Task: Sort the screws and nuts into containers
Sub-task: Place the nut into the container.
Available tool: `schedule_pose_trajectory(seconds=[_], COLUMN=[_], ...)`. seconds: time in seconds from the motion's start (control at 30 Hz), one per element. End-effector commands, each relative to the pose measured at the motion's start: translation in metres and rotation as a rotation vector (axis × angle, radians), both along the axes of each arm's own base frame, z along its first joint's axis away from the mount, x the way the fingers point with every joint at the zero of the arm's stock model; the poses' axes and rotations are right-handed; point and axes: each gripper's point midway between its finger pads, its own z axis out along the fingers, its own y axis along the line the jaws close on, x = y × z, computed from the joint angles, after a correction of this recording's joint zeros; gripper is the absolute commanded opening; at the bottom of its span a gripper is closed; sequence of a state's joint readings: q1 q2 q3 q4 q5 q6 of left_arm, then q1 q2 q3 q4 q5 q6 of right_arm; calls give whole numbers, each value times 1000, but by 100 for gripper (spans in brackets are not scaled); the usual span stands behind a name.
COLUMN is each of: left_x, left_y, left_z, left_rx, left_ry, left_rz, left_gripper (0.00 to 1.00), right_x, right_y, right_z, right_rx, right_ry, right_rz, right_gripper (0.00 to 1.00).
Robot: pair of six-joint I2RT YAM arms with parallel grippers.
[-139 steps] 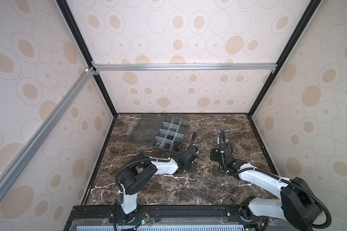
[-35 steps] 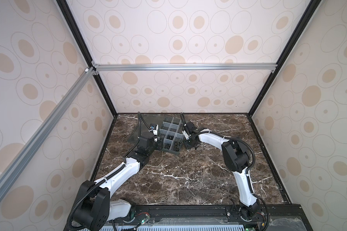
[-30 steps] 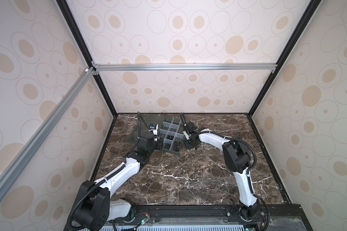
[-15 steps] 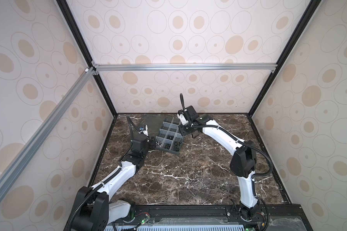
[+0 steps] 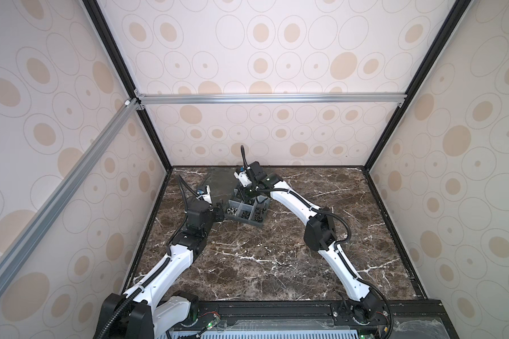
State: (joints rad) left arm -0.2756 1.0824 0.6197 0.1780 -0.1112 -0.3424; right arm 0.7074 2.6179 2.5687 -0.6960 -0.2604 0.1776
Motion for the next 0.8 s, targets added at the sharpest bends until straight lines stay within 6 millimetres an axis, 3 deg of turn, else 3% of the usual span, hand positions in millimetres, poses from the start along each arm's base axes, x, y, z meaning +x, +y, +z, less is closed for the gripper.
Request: schedule_pose_trajectory(seconds=[0.0,0.17,0.27,0.43,0.53,0.67,0.77], left_x=[-3,-3,-3,0,3,8,10], left_y=[-1,-3,-4,-11,-20,-57,-94], left_z=[0,1,2,12,21,32,26], left_rx=[12,14,16,13,6,50,89], left_ry=[5,5,3,-12,-23,-13,16], left_rz=[-22,-34,-38,-76,-122,-232,-342], left_gripper=[62,62,62,63,64,64,64], right_x=[11,30,34,30,25,15,7], right_y=[21,18,15,11,-5,-68,-138], right_z=[25,7,6,33,66,98,82], right_rx=[108,74,62,69,68,27,-35], right_ry=[-70,-111,-126,-150,-181,-260,-151], right_rz=[8,-59,-84,-75,-101,-259,-393], right_gripper=[15,21,49,52,47,44,43])
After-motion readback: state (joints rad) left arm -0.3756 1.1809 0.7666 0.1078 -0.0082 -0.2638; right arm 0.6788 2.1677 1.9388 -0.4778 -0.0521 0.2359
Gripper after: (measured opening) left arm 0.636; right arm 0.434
